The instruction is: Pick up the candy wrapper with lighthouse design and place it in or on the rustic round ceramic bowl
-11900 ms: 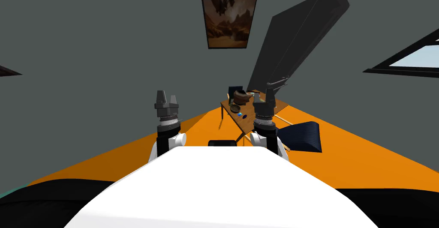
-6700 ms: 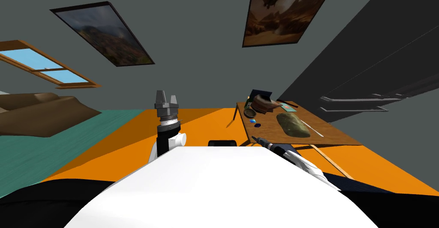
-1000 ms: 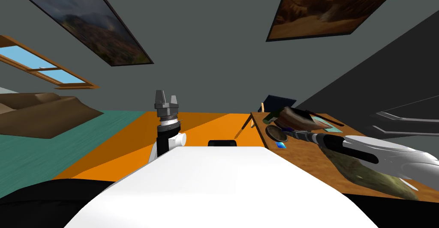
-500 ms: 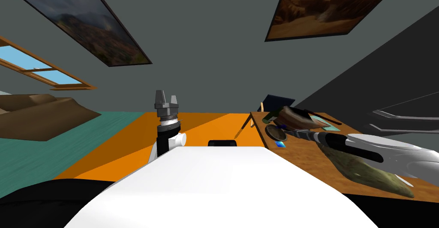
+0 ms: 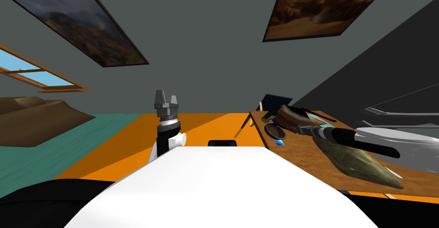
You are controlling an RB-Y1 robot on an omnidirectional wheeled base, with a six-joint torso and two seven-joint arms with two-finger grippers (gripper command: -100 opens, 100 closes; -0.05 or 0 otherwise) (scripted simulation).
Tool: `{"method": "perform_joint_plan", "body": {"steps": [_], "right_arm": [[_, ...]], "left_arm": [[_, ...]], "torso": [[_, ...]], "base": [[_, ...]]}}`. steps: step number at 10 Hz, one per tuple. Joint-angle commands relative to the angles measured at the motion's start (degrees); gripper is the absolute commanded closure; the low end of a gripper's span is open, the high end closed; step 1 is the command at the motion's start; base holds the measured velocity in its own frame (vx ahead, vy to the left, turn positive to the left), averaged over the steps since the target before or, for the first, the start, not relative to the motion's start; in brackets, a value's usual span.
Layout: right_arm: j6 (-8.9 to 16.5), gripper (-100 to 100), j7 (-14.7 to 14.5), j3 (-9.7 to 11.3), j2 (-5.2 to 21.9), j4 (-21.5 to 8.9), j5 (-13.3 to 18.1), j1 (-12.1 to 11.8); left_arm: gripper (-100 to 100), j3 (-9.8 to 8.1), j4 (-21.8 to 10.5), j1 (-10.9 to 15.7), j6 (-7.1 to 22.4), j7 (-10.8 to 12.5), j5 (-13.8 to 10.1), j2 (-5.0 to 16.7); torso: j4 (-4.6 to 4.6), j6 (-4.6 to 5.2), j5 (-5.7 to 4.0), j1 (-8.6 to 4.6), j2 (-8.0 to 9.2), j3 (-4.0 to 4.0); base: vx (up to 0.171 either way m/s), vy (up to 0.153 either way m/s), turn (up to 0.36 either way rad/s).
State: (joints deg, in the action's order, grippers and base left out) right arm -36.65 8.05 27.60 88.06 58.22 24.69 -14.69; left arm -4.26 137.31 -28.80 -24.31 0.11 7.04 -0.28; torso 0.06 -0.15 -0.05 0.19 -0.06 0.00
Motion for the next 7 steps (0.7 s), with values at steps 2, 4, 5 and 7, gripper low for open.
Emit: {"method": "perform_joint_plan", "body": {"steps": [2, 4, 5, 7], "right_arm": [[-0.3, 0, 0.1, 0.0, 0.1, -0.1, 0.0, 0.1], [-0.3, 0, 0.1, 0.0, 0.1, -0.1, 0.0, 0.1], [-0.3, 0, 0.1, 0.0, 0.1, -0.1, 0.0, 0.1], [-0.3, 0, 0.1, 0.0, 0.1, -0.1, 0.0, 0.1]], "left_arm": [[0, 0.00, 0.0, 0.0, 0.0, 0.0, 0.0, 0.0], [0, 0.00, 0.0, 0.0, 0.0, 0.0, 0.0, 0.0], [0, 0.00, 0.0, 0.0, 0.0, 0.0, 0.0, 0.0], [0, 0.00, 0.0, 0.0, 0.0, 0.0, 0.0, 0.0]], "torso": [[0.00, -0.01, -0.02, -0.03, 0.01, 0.00], [0.00, -0.01, -0.03, -0.08, 0.01, 0.01], [0.00, -0.01, -0.03, -0.08, 0.01, 0.01], [0.00, -0.01, -0.03, -0.09, 0.01, 0.01]], "base": [[0.001, 0.005, -0.007], [0.000, 0.000, 0.000], [0.000, 0.000, 0.000], [0.000, 0.000, 0.000]]}}
